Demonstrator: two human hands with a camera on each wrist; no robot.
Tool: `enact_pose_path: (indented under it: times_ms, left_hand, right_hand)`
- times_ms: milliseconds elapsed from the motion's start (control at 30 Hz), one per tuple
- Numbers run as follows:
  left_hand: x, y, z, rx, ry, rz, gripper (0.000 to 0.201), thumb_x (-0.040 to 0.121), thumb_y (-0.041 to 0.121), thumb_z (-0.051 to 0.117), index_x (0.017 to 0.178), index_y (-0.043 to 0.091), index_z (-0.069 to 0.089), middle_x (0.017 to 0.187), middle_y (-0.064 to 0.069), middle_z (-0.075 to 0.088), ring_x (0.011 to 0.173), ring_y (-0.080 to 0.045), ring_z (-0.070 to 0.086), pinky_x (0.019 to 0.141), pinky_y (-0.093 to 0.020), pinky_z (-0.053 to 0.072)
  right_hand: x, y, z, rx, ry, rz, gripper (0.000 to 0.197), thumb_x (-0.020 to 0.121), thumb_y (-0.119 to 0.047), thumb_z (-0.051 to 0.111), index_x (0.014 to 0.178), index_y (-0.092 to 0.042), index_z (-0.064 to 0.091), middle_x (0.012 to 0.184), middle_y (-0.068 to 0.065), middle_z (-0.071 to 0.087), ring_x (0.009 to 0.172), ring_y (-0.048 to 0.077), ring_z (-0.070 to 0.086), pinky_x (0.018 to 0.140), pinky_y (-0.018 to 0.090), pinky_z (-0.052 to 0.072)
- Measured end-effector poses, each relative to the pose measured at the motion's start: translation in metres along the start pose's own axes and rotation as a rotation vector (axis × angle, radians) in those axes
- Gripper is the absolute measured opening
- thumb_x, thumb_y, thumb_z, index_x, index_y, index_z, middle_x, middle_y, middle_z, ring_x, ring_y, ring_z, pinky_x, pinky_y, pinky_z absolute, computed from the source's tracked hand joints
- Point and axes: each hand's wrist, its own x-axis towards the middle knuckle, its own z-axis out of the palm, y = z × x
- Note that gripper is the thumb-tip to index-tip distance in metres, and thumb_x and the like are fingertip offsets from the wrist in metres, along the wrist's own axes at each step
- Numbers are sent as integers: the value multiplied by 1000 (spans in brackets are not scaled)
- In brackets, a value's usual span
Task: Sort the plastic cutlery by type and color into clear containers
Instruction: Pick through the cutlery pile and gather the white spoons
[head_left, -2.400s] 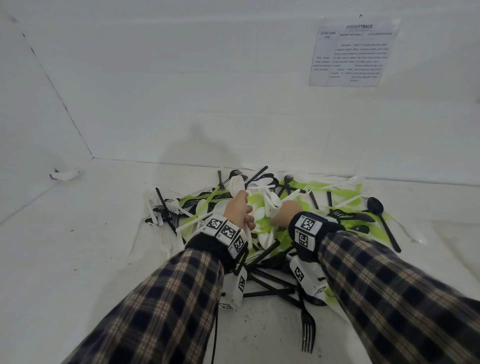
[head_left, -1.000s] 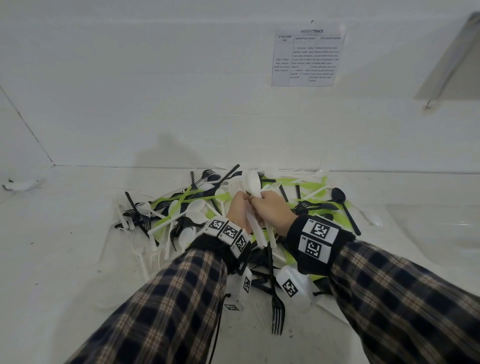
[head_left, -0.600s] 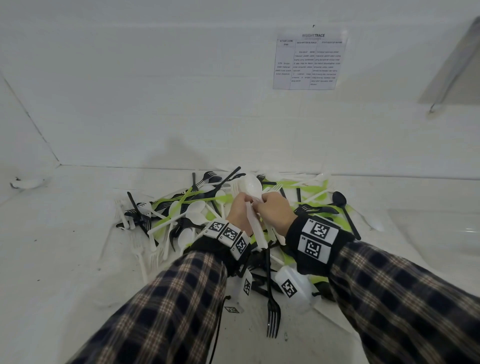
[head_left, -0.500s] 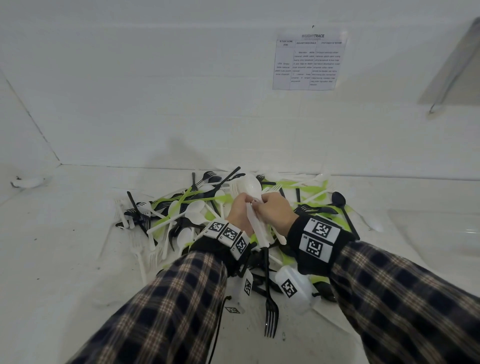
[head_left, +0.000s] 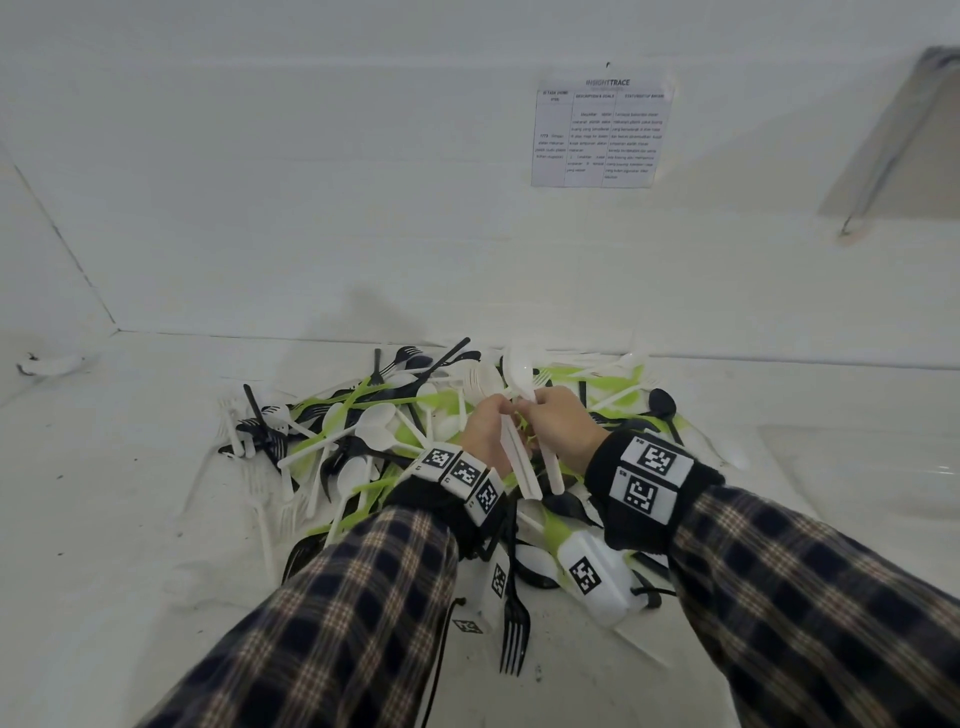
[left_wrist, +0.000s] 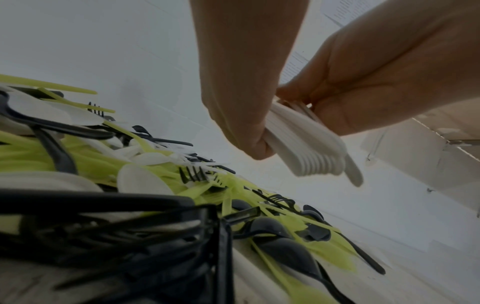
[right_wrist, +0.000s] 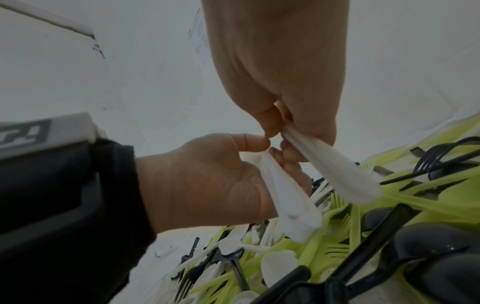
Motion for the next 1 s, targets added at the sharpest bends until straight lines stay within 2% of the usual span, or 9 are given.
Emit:
enact_pose_path:
  times_ms: [33, 100, 267, 433, 600, 667, 767, 900, 1000]
  left_hand:
    - [1, -1, 2, -2, -14, 0, 20, 89, 8, 33, 82, 3, 51, 72, -7, 49, 60, -18, 50, 51, -28, 43]
    - [0, -3, 4, 13, -34, 8, 25, 90, 8, 31, 73, 5, 49, 66, -7, 47, 49, -16, 50, 42, -21, 42]
    - [-5, -8, 8, -7, -14, 19, 26, 89, 10, 31, 72, 4, 49, 55, -5, 44, 32, -13, 43, 40, -16, 36]
    - [-13, -13, 11, -73, 1, 18, 25, 88, 10, 31, 84, -1, 53, 74, -14, 50, 63, -23, 52, 57, -29, 42]
    - [-21, -17, 13, -59, -25, 31, 28, 85, 10, 32, 84, -5, 55, 84, -22, 57, 75, -30, 57, 72, -36, 46]
    - [-22, -18, 12, -68, -39, 32, 27, 85, 10, 31, 80, -4, 54, 79, -19, 55, 69, -28, 53, 68, -34, 44]
    - [-23, -20, 11, -87, -59, 39, 30, 86, 9, 30, 84, -7, 55, 77, -20, 56, 67, -28, 57, 68, -34, 45]
    - [-23, -23, 12, -92, -67, 41, 28, 89, 9, 29, 80, -4, 52, 48, -11, 52, 34, -19, 51, 40, -18, 42]
    - [-22, -26, 12, -107, -42, 51, 26, 92, 11, 29, 86, -3, 50, 46, -11, 56, 34, -19, 55, 35, -18, 42]
  right_hand:
    - [1, 2, -1, -6, 12, -7, 23, 92, -13, 51, 72, -4, 58, 72, 12, 61, 66, 23, 60, 64, 38, 52]
    - [3, 6, -3, -29, 49, -4, 25, 89, -16, 58, 69, -1, 59, 76, 18, 64, 70, 27, 61, 70, 43, 53]
    - [0, 6, -9, -90, 41, -39, 35, 88, -18, 61, 56, -9, 52, 65, 13, 58, 58, 21, 53, 62, 34, 45]
    - [-12, 9, -13, -141, 22, -86, 32, 83, -9, 63, 55, -9, 48, 56, 4, 47, 55, 16, 47, 52, 24, 36]
    - [-25, 9, -18, -91, 78, -132, 7, 80, -12, 69, 79, -11, 63, 76, 1, 58, 75, 15, 55, 77, 31, 48]
    - [-24, 10, -19, -81, 75, -131, 16, 79, -14, 71, 67, -10, 60, 71, 2, 57, 73, 16, 55, 78, 34, 48]
    - [-24, 11, -19, -60, 54, -111, 15, 79, -12, 70, 70, -1, 65, 69, 7, 57, 70, 19, 55, 75, 38, 50]
    - [-22, 17, -21, -10, 43, -57, 20, 78, -12, 72, 61, -11, 62, 60, 8, 60, 54, 18, 56, 67, 39, 52]
    - [-20, 23, -21, 49, 32, -5, 13, 76, -19, 74, 75, -10, 65, 76, 15, 69, 63, 25, 64, 76, 45, 57]
